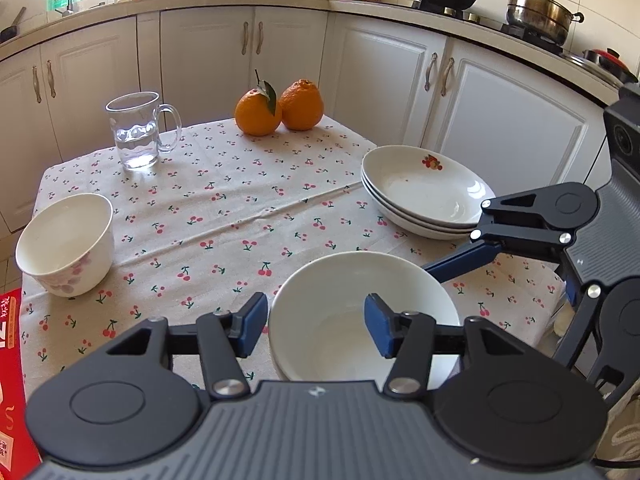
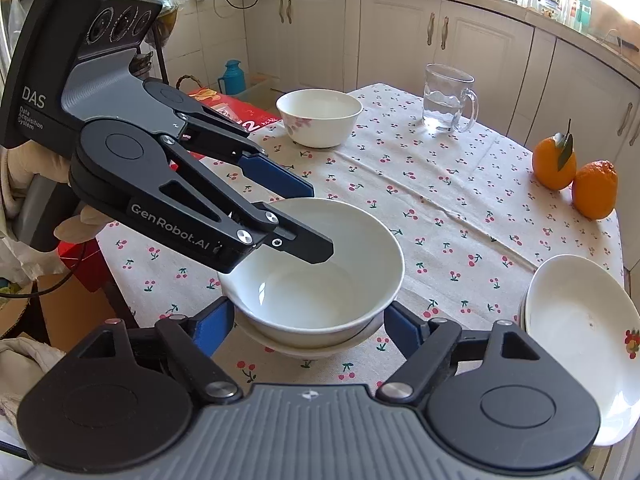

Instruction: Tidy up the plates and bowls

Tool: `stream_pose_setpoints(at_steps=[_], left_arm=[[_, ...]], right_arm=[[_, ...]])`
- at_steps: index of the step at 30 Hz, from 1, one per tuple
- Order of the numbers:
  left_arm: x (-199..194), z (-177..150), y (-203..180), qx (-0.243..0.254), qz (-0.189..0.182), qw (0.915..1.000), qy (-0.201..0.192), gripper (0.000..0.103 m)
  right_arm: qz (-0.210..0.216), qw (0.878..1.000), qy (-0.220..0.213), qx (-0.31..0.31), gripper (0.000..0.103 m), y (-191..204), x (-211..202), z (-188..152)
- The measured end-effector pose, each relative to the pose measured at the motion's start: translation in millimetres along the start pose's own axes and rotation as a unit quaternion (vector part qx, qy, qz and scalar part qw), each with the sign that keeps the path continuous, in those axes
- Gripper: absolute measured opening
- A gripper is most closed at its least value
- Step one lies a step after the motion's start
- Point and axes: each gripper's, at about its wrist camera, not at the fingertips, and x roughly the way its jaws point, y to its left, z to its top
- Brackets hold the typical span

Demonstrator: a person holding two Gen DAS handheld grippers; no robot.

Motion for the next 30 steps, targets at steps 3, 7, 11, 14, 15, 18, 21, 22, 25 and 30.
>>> stream_pose_setpoints(at_steps=[3, 7, 11, 14, 15, 18, 21, 22, 25, 30], left_arm=[[-4.9, -1.2, -1.3, 0.003, 0.009, 0.9999, -0.009, 0.077], [-14.9, -2.5, 2.4, 0.001, 0.018, 0.9996, -0.021, 0.083], [-27.4, -8.2, 13.7, -0.01, 0.036, 0.9987, -0.035, 0.089], [-35.0, -15.7, 26.3, -0.02, 0.054, 0.9975, -0.04, 0.089], [-36.5, -18.5, 31.4, -0.024, 0.061, 0.997, -0.04, 0.089], [-37.7, -26.1, 50.1, -0.039, 0.083, 0.9952, -0.035, 0.089], [-37.1, -31.3, 69.5, -0.053, 0.103, 0.9928, -0.03, 0.089], [-36.6, -32.3, 75.1, -0.055, 0.109, 0.9921, -0.029, 0.089], [-34.9, -33.8, 90.1, -0.055, 0.128, 0.9899, -0.03, 0.089], [-25.9, -30.7, 113.6, -0.061, 0.145, 0.9869, -0.037, 0.089]], right_arm=[[-0.005, 1.0, -0.006, -0.004, 0.095, 1.6, -2.2, 1.2], [-0.01, 1.0, -0.016, -0.009, 0.098, 3.5, -7.7, 4.2], [-0.014, 1.0, -0.026, -0.01, 0.102, 2.0, -13.0, 9.3], [-0.013, 1.0, -0.028, -0.006, 0.102, -1.5, -12.7, 15.8], [-0.014, 0.999, -0.029, -0.005, 0.103, -2.5, -11.8, 18.8], [-0.016, 0.999, -0.028, -0.009, 0.103, -4.8, -6.2, 30.8], [-0.021, 0.999, -0.02, -0.017, 0.103, -5.8, 4.5, 47.3], [-0.022, 0.999, -0.017, -0.019, 0.103, -6.2, 8.5, 53.3], [-0.017, 0.999, -0.009, -0.034, 0.103, -5.1, 21.4, 72.8], [-0.014, 0.998, 0.004, -0.068, 0.103, -0.7, 44.2, 104.1]])
